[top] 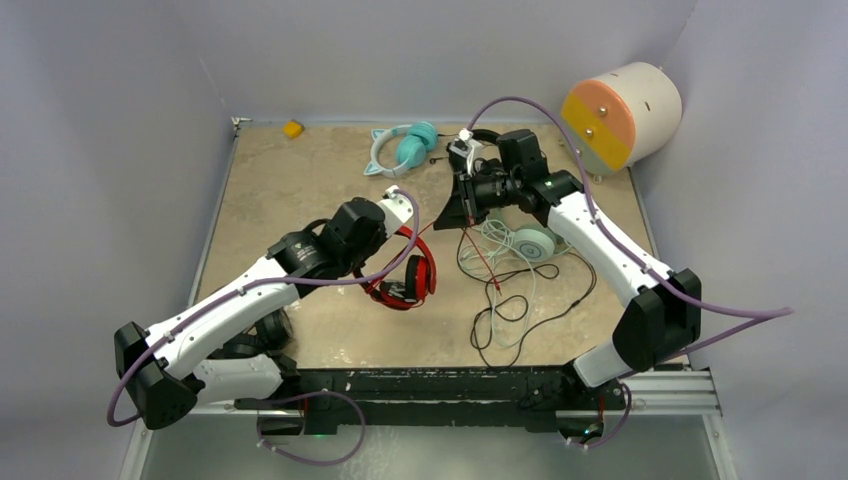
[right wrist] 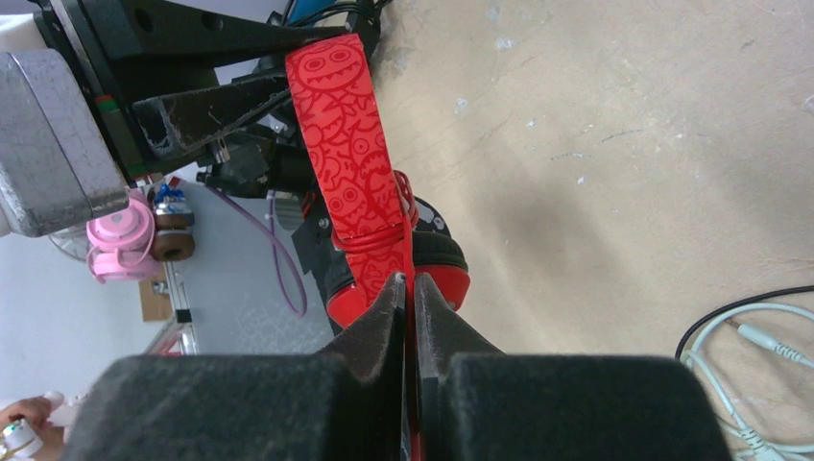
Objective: Wrap the headphones
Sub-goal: Wrap the headphones cable around the headphones.
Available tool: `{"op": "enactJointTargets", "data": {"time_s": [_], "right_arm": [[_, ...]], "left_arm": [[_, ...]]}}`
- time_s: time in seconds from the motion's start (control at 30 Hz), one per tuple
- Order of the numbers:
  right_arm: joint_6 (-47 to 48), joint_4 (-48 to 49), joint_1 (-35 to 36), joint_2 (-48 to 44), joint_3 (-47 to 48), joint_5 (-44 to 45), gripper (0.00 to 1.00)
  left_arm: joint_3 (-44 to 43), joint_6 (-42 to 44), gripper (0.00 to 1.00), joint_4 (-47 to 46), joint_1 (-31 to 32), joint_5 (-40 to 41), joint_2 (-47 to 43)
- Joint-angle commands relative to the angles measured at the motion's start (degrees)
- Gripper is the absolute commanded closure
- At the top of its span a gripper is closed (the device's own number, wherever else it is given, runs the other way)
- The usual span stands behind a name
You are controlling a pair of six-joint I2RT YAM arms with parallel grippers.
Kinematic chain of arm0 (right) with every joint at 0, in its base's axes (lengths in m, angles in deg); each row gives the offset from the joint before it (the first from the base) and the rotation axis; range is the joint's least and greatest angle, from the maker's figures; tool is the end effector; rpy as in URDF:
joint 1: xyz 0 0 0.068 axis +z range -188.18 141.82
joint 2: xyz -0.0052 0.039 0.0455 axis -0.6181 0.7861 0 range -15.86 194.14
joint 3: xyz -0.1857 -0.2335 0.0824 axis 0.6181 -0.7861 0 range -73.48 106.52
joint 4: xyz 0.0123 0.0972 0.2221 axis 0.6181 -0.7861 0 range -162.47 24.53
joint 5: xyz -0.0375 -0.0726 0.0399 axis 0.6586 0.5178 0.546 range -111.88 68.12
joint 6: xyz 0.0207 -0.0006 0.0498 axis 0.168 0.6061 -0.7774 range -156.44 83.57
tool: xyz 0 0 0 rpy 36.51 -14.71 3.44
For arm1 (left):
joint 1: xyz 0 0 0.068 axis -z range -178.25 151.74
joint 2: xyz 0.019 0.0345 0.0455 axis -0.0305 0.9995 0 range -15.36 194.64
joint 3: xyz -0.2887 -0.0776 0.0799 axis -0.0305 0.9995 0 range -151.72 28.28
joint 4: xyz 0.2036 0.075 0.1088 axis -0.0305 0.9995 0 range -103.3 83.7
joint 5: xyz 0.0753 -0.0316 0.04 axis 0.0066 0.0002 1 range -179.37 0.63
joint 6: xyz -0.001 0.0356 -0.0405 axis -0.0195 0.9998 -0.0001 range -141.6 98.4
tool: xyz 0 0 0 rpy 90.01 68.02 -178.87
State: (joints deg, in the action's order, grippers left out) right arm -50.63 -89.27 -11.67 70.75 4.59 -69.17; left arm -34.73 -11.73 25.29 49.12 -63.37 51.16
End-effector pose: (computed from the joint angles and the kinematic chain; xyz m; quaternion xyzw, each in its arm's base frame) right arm 0.2714 0.1646 0.3882 -0.2783 0.7771 0.4831 0.2920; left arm 0.1515 -0.1414 0.3653 0.3464 0.8254 0.0676 0.4406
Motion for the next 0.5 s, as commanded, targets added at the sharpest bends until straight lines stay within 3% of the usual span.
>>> {"op": "enactJointTargets", "data": {"time_s": [0.0,0.3,0.47], "right_arm": [[2.4,-1.2,-0.5,-2.4,2.5,-1.5,1.00],[-3.3,6.5,-0.4,-5.1,0.0,-8.1,1.00],[-10.1,14.7,-0.2,-7.1,-4.9,-10.2,0.99]], "left_arm": [[-1.5,-0.3,1.00,0.8,-0.2,1.9,-0.5],[-1.6,-3.8,1.00,0.7,-0.2,2.5,2.3],[-4.4,-15.7,1.00,2.2,-0.2,4.3,5.3]]}}
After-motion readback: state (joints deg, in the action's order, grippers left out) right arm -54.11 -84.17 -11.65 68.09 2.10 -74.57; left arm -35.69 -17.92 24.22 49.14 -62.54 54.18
